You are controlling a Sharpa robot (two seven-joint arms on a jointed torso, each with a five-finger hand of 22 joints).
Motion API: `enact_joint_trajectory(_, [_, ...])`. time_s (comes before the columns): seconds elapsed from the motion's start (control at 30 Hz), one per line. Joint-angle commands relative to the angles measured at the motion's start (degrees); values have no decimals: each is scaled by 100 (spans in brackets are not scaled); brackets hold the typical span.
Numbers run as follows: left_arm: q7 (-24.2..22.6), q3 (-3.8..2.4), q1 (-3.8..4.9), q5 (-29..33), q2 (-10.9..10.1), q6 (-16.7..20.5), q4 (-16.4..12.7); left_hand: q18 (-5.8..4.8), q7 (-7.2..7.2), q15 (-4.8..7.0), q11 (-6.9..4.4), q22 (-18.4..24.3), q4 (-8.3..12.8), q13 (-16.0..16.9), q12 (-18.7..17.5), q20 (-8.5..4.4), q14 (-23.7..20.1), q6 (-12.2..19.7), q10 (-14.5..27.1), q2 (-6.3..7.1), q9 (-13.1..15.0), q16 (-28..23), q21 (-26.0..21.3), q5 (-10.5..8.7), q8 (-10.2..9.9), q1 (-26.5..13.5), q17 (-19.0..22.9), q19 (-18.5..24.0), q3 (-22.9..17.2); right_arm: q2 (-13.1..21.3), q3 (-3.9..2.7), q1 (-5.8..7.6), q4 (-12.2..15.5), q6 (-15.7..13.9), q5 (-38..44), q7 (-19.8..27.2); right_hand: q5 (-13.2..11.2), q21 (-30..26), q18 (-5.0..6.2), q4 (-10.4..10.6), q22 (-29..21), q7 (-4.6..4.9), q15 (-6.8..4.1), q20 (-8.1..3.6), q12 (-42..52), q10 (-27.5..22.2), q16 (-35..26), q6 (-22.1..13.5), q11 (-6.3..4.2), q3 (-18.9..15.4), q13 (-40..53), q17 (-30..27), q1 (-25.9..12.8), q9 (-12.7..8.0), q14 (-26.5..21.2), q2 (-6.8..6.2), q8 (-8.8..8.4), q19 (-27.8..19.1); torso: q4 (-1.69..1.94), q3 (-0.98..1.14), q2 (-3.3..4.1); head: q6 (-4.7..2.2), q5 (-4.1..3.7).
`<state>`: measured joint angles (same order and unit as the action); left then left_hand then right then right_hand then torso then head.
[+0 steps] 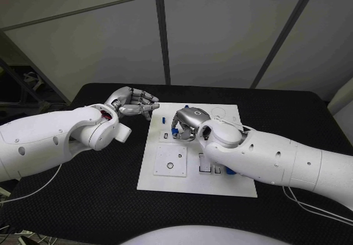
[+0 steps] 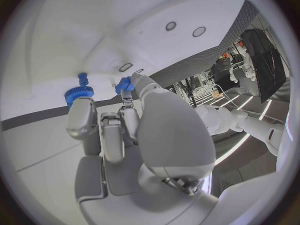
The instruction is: Assemble the parts on the task board
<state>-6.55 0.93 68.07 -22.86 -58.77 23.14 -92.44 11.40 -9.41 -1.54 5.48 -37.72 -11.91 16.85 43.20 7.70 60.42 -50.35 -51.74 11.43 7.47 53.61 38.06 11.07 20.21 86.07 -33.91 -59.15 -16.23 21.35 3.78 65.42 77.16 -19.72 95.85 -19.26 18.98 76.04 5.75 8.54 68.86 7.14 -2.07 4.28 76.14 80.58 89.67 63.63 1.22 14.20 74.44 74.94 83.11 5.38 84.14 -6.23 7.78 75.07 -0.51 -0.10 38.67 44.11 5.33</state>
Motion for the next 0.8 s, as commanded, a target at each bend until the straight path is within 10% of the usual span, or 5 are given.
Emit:
enact_joint_trajectory(0.03, [-248,-2,4,390,-3,51,8,-107,-28,-28,12,-1,-16,-18,37,-10,-35,4,34,-9,-20,25,-19,-17,-16,-107,16,40,-50,114,-3,12,171,-732,-173,414,16,34,-93,-4,28,-130,-36,-15,28,47,30,153,-3,39,19,1503,-55,112,585,0,38,54,-7,2,1,-42,1])
enact_joint_trajectory(0.53, [-525,23,-236,1410,-109,-281,-114,-86,42,21,-56,59,-428,-216,133,-27,216,-175,-225,-270,-202,181,-83,-23,-28,-937,137,-194,-242,1122,-11,11,1218,-1617,-590,852,19,106,-116,-1,134,-133,-39,-21,8,44,29,152,-6,42,6,1501,-113,118,585,-35,29,123,-11,3,-3,-223,-8])
enact_joint_trajectory(0.8, [-502,33,-552,2290,-36,-756,-224,-102,18,-50,1,252,-497,-287,214,42,-21,-119,33,-547,-368,80,-404,-173,-206,-2974,300,-113,915,1587,-12,9,1708,-2090,-1014,1262,30,125,-122,-10,161,-136,-40,-22,5,44,30,151,-8,51,7,1503,-114,119,586,-44,25,141,-2,1,4,-332,-57])
